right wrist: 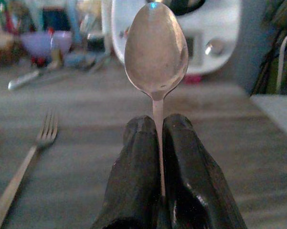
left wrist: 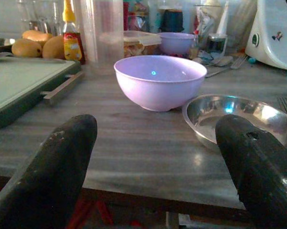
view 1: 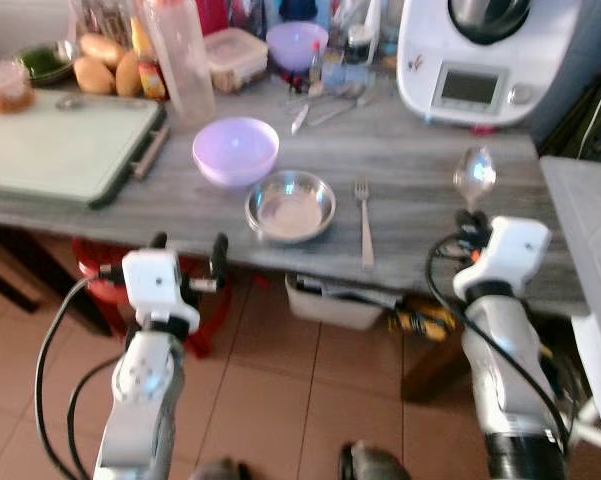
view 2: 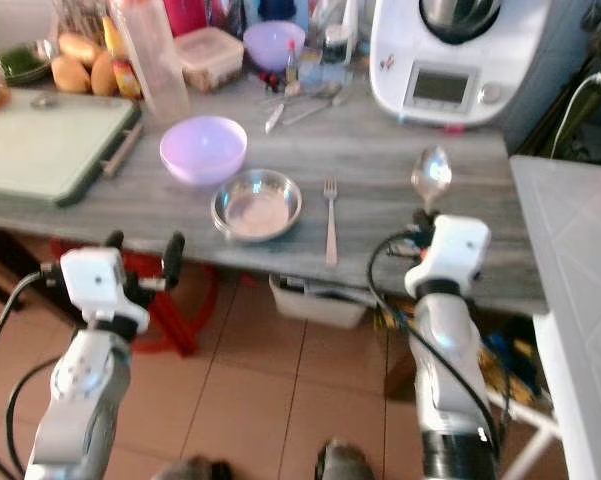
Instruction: Setting the table
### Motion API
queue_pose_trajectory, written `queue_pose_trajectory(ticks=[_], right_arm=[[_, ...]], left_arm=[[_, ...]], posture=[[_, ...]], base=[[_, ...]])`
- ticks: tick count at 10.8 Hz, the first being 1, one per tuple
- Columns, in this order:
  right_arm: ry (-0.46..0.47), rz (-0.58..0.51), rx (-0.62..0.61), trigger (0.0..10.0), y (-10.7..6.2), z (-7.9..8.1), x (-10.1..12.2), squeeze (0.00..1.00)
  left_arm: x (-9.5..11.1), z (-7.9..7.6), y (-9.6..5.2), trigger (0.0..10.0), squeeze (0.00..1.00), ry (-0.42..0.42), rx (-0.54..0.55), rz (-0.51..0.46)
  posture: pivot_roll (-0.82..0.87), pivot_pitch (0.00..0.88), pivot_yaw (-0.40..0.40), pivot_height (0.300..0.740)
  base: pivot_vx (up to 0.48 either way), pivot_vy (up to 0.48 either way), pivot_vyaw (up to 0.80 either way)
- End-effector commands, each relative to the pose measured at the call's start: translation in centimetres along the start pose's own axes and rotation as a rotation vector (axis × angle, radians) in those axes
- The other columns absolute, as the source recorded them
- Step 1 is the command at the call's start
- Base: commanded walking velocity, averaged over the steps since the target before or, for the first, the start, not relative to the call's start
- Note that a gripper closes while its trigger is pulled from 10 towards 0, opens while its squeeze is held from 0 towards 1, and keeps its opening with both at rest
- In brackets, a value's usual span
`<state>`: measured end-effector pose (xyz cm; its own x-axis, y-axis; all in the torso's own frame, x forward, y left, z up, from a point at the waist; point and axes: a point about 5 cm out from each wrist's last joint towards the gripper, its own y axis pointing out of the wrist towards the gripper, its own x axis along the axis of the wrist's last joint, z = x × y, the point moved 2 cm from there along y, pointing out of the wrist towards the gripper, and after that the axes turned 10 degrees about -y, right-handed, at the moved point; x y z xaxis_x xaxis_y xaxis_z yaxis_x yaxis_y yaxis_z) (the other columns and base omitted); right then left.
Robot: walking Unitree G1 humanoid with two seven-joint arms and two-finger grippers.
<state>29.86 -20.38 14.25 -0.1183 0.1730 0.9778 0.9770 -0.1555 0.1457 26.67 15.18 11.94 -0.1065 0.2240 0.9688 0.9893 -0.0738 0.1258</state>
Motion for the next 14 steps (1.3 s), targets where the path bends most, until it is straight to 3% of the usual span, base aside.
queue_pose_trajectory(ticks=[1, 3, 5, 9, 14], right_arm=[[0.009, -0.042, -0.006, 10.0, 0.0, -0.1, 1.2, 0.0], [-0.014, -0.029, 0.01, 10.0, -1.7, -0.3, 1.0, 0.0], [-0.022, -0.017, 0.019, 10.0, -1.8, -0.1, 0.9, 0.0], [-0.057, 0.015, 0.028, 10.0, -2.7, -0.6, 0.4, 0.0], [0.051, 0.21, 0.014, 10.0, -4.6, -0.3, -2.6, 0.0]], left_arm=[[0.4, 0.2, -0.1, 10.0, 0.0, 0.009, -0.002, -0.006], [0.7, 0.8, -0.5, 10.0, 0.0, 0.008, 0.013, -0.009], [0.8, 0.7, -0.4, 10.0, 0.0, 0.007, 0.014, -0.009], [1.2, 0.4, -1.1, 10.0, 0.0, 0.007, -0.023, -0.02], [1.2, 0.6, -2.3, 10.0, 0.0, 0.02, -0.064, 0.017]], posture=[[-0.01, 0.108, 0.009, 0.74], [-0.02, 0.107, 0.007, 0.74], [-0.03, 0.103, 0.003, 0.74], [-0.02, 0.117, -0.011, 0.74], [-0.02, 0.163, -0.007, 0.74]], base=[[0.341, 0.0, 0.0], [0.339, 0.0, 0.0], [0.328, 0.0, 0.0], [0.0, 0.0, 0.0], [0.0, 0.0, 0.0]])
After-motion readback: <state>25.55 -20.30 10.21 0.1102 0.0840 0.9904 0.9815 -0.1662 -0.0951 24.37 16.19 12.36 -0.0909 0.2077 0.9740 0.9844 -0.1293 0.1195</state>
